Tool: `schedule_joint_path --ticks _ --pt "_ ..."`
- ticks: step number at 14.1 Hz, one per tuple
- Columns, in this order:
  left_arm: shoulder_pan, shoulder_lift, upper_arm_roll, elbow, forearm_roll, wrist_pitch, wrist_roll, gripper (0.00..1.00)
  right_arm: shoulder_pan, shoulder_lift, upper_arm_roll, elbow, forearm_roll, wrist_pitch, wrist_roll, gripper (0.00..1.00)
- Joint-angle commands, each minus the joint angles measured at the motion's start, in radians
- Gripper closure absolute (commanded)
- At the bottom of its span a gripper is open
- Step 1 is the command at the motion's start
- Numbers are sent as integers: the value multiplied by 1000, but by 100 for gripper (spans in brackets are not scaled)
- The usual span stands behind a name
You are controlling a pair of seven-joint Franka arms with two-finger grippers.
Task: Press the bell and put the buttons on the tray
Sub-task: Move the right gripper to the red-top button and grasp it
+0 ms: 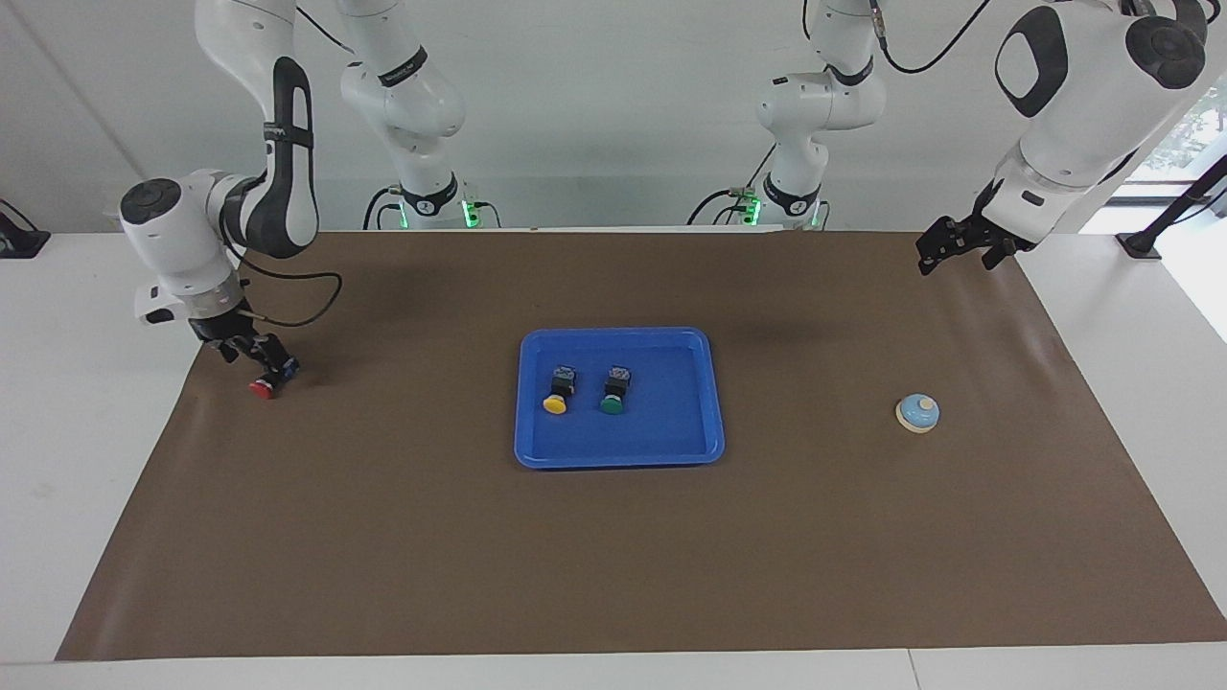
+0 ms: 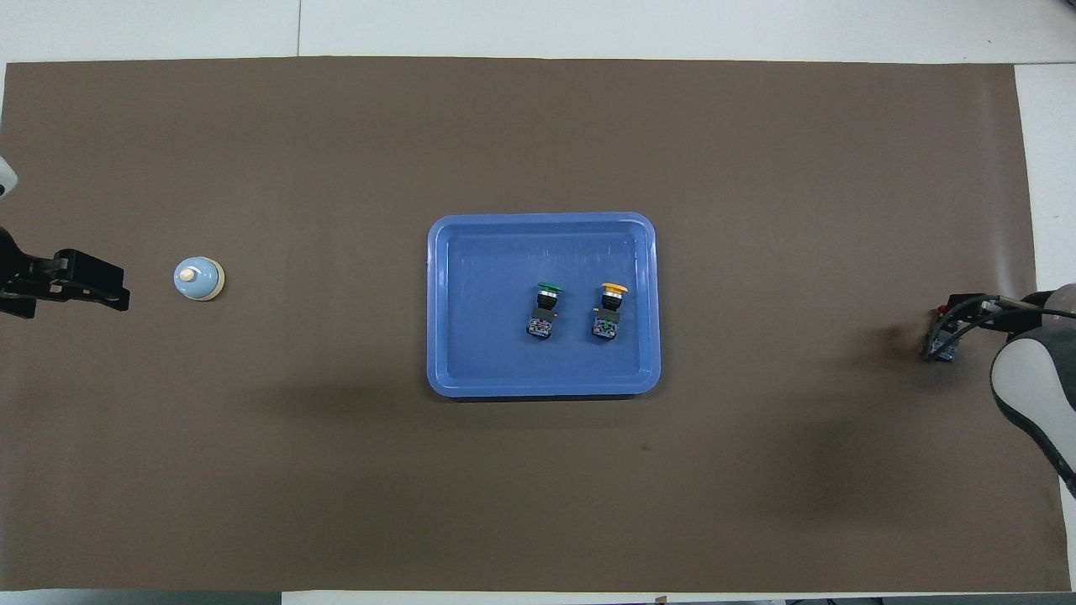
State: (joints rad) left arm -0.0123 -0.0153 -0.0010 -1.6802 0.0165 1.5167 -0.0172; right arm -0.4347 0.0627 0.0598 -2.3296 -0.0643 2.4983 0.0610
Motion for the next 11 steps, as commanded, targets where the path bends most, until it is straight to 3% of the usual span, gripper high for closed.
schedule_joint_path --ticks 1,11 --pt "-3 -8 3 7 14 -15 -9 0 -4 -15 6 -42 8 56 19 0" --pt "-3 -6 3 7 14 -13 -9 0 21 46 6 -51 49 126 22 0"
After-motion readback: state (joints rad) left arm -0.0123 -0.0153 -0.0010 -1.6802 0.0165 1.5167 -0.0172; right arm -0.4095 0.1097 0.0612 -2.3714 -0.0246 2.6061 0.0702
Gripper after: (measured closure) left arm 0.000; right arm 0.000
